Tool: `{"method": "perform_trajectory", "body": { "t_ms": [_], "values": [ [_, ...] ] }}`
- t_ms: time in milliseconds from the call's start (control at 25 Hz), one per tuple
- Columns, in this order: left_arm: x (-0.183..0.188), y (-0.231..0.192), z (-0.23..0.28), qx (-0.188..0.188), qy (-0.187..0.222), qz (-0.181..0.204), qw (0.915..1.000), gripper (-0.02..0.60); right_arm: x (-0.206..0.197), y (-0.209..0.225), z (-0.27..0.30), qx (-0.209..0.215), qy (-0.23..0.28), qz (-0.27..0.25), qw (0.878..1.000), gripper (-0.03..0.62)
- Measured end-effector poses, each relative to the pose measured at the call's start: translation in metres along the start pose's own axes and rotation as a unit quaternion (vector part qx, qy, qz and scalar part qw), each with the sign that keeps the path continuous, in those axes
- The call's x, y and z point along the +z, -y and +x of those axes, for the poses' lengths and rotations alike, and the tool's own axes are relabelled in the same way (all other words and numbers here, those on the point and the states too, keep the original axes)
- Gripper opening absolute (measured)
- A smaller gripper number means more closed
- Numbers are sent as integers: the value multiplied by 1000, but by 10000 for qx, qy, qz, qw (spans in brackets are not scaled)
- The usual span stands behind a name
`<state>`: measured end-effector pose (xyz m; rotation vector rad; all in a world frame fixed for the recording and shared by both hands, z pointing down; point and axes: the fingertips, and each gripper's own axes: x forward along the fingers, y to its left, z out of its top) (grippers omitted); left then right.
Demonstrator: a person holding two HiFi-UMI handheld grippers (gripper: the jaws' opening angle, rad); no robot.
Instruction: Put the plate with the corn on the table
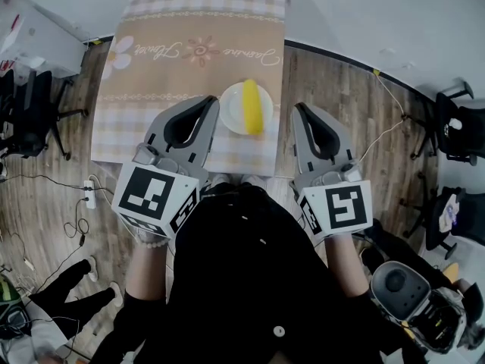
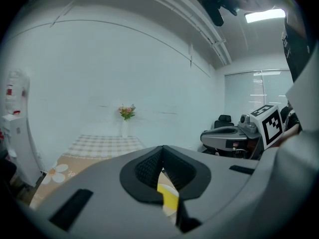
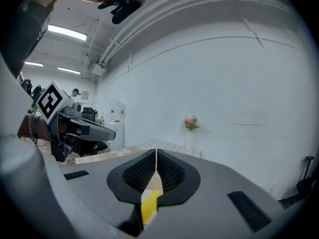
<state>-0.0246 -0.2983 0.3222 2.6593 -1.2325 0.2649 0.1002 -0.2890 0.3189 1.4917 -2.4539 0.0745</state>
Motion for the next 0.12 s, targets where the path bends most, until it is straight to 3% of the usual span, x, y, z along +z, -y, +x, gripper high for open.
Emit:
{"method": "perform_trajectory", "body": {
  "t_ms": [120],
  "values": [
    [0,1,-1,7,-21,-11,10000,14,0,-1,-1,12,-17,13,10000,44]
  ]
}}
